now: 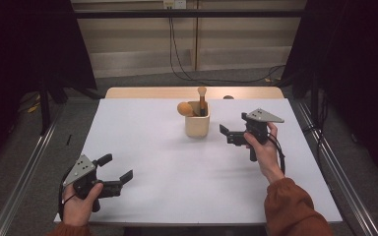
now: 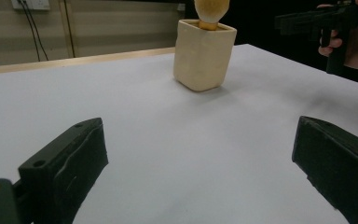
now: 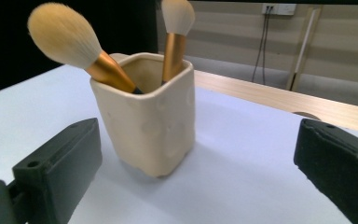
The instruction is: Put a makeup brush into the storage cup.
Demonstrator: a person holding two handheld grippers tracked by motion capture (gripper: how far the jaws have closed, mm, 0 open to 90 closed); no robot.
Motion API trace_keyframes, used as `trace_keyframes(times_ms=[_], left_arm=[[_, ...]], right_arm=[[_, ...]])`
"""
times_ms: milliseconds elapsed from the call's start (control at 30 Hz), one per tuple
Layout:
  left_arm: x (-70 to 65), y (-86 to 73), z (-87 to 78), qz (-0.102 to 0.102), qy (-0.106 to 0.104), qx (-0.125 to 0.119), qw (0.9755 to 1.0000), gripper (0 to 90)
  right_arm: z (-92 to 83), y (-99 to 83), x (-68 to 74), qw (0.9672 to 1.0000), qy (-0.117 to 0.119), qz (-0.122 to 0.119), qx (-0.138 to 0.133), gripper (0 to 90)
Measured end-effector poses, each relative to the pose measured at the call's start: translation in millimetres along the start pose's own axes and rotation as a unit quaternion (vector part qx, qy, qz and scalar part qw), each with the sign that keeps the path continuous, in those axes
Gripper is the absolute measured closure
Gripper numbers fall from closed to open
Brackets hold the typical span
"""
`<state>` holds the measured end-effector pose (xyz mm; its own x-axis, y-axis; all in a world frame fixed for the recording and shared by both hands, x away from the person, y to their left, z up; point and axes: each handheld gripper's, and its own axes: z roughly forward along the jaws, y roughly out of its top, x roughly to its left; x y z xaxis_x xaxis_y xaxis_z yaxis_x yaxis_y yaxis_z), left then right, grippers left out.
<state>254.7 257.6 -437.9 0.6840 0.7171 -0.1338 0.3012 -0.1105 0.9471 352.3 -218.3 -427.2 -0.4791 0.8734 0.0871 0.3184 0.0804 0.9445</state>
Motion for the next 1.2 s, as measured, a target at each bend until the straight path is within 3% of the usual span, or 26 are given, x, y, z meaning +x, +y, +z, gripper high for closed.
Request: trace_keyframes(times_ms=[333,467,633,1200], left_arm=[[-1.2,0.2,-0.1,-0.001,-0.001,0.000,1.0000,3.0],[-1.0,0.2,-0.3,-0.001,0.000,0.000,1.0000,3.0],[-1.2,0.4,-0.6,0.001,0.002,-0.002,1.0000,3.0],[-1.2,-0.2,-1.5,0.005,0.007,0.002,1.0000,3.0]], right_arm=[[-25.6,-12.7,-3.7,0.9999,-0.007,-0.009,0.006,0.7],[-36.7,-18.3,-5.6,0.9998,-0.018,-0.002,-0.004,0.5],[-47.3,-26.1,-6.2,0.9999,-0.013,0.010,-0.003,2.1],[-95.4,-46.1,-13.2,0.9988,-0.043,0.022,-0.006,1.6]])
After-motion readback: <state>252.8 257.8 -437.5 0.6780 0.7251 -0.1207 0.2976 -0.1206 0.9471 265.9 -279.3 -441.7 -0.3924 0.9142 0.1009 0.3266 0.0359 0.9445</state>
